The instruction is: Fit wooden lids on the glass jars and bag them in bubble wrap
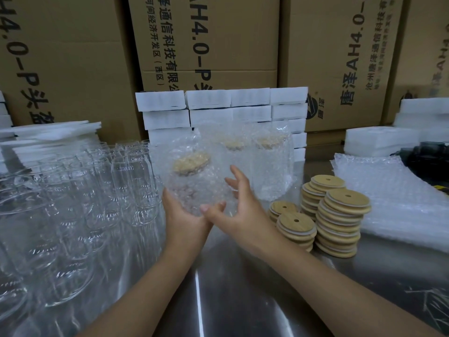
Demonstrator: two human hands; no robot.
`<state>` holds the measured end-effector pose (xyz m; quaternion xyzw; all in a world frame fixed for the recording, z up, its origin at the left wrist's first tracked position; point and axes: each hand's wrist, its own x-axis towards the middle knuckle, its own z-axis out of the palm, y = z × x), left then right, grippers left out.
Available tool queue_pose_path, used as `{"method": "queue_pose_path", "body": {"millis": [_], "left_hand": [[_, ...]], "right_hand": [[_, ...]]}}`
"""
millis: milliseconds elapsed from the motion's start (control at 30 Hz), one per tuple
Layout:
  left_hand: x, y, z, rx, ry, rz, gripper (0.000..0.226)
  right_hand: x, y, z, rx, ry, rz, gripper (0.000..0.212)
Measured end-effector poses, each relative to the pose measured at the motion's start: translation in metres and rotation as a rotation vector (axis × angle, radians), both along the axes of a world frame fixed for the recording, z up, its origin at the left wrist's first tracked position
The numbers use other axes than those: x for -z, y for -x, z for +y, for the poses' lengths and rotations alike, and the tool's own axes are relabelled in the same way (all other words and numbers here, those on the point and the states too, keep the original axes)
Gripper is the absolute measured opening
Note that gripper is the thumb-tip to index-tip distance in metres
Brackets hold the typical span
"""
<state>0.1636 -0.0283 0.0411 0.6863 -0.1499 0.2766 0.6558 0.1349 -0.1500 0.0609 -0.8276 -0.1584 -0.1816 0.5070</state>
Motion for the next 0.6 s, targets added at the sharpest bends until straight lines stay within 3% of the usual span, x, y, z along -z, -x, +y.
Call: {"method": "queue_pose_path", "body": {"millis": [67,200,367,600], "left_hand": [[0.0,0.001,-0.001,0.034,-0.001,-0.026,0.089],[-0.001,0.003,-0.001,0.065,-0.063,-0.041,0.096],[-0.009,0.005,-0.006,0.087,-0.192,-0.105,0.077],[-0.007,0.014,-0.009,0.123,-0.312,-0.102,0.11]], "right_hand": [[0.004,0.0,0.002,-0.019,0.046,0.017,0.104],[0.004,0.0,0.005,-0.01,-0.032,-0.01,0.113],[-0.006,0.007,0.002,0.143,-0.09,-0.121,0.11],[-0.019,0.017,-0.004,0.306,0.012,-0.279,0.092]]}}
